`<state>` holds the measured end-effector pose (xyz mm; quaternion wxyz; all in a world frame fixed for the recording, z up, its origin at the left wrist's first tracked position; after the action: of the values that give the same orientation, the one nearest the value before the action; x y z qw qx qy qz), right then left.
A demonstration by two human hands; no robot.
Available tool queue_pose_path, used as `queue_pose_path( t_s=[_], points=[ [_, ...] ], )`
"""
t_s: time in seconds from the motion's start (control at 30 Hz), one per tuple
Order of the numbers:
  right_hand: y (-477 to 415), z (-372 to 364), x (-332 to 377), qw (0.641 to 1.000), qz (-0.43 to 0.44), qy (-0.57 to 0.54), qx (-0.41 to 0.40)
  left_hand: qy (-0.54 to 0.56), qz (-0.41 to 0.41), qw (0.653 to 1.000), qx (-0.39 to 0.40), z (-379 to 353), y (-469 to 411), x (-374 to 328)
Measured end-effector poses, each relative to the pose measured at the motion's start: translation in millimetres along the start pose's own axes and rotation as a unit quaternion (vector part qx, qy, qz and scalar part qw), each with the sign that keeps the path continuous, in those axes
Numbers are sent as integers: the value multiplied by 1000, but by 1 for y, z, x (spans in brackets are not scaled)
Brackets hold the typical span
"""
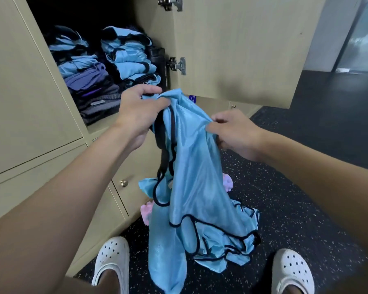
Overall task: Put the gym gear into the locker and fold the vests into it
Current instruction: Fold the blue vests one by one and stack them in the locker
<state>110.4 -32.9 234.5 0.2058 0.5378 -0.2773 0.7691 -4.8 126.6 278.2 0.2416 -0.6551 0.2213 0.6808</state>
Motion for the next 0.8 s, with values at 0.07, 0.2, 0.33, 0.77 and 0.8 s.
queue_pose_path(
  t_s=[0.07,0.2,0.33,0.77,0.8],
  points=[
    [-2,1,8,1000,14,2,-9,-33,-15,999,-14,5,-2,-1],
    [-8,8,17,997,48,25,-50,-85,-33,996,-18,11,-3,0],
    [-12,29,19,983,61,87,-150,-98,-47,994,1,9,1,-8],
    [0,-17,22,994,64,36,82,-59,-14,997,46,-27,22,-2],
    [0,-22,20,994,72,38,75,-41,-6,998,51,-30,25,-3]
  ],
)
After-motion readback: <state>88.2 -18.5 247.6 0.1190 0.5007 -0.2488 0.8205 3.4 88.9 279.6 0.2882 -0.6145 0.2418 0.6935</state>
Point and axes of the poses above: each hand's wrist, its own y-axis away from the middle knuckle, its own z-axis out of the back of the hand, x = y × z, the point moved 5 cm from there along -y, towards the middle knuckle, and after that the axes turned 10 degrees about z, right-handed, at the moved point
